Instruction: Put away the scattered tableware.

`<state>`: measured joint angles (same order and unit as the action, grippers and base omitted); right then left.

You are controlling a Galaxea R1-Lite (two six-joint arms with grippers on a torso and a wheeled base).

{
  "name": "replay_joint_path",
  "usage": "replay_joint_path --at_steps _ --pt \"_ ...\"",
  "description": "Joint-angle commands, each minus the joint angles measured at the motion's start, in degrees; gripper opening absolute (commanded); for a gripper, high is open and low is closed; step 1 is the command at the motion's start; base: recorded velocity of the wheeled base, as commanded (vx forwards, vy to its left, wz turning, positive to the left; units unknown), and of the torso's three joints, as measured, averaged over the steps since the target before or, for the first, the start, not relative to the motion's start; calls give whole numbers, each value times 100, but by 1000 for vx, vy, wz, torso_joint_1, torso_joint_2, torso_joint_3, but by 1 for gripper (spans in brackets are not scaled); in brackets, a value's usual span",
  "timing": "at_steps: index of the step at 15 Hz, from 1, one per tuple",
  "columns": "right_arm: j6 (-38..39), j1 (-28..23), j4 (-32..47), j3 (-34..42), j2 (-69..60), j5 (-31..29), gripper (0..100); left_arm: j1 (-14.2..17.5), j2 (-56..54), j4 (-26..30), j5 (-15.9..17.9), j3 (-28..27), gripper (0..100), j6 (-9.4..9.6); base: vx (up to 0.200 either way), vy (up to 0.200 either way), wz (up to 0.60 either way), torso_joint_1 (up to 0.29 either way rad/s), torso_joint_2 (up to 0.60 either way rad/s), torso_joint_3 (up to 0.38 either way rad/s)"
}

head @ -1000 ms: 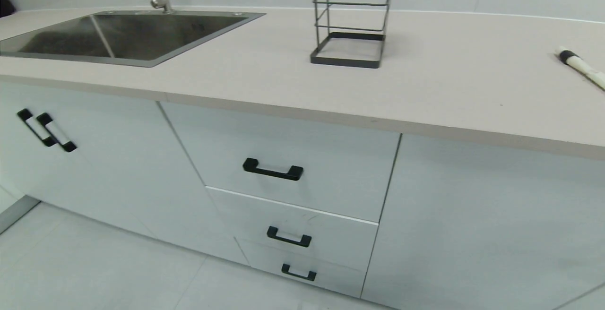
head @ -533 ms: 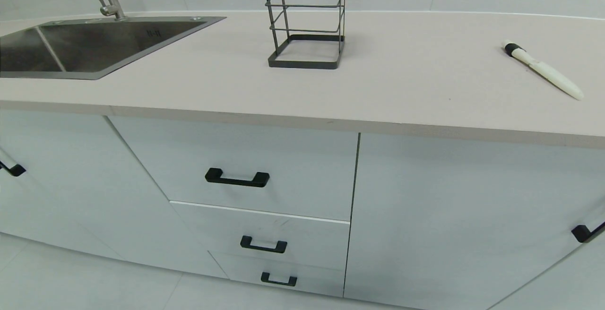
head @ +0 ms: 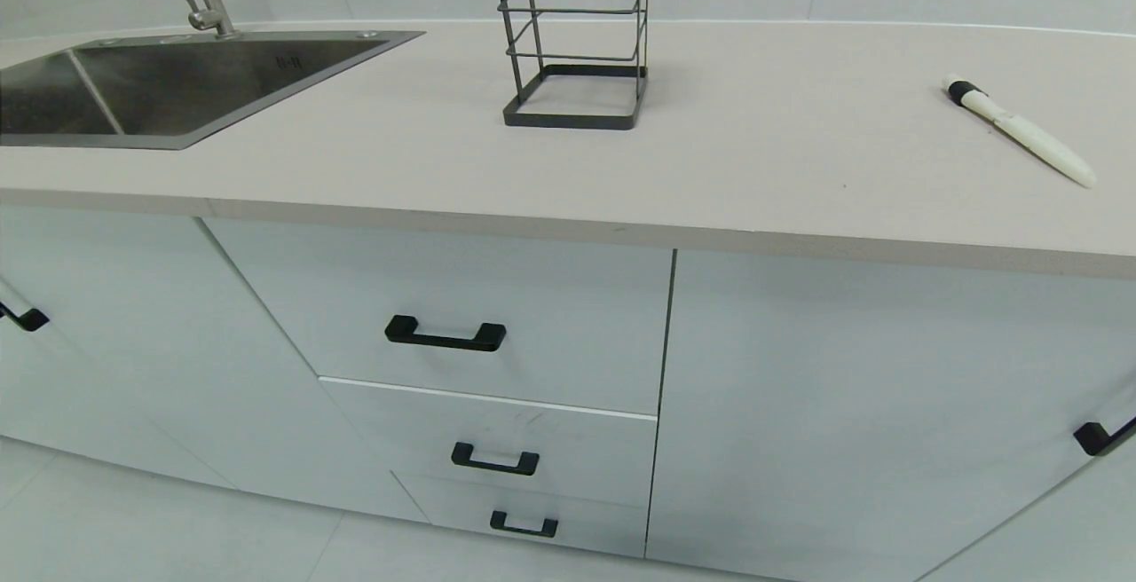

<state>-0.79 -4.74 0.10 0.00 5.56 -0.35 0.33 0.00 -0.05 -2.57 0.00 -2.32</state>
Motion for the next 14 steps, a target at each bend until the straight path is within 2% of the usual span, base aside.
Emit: replay_joint_path --at_steps 1,8,11,14 --pt "0 8 -1 0 7 0 100 2 0 -4 -6 0 100 3 0 0 0 0 0 0" --pt "-9 0 -1 0 7 0 100 2 0 -4 -6 0 100 -6 0 0 0 0 0 0" --pt "0 8 -1 0 7 0 100 2 0 -4 -6 0 100 -6 0 0 -600 1 2 -1" --pt "0 0 -1 0 7 0 100 2 0 -4 -6 0 100 -6 0 0 0 0 0 0"
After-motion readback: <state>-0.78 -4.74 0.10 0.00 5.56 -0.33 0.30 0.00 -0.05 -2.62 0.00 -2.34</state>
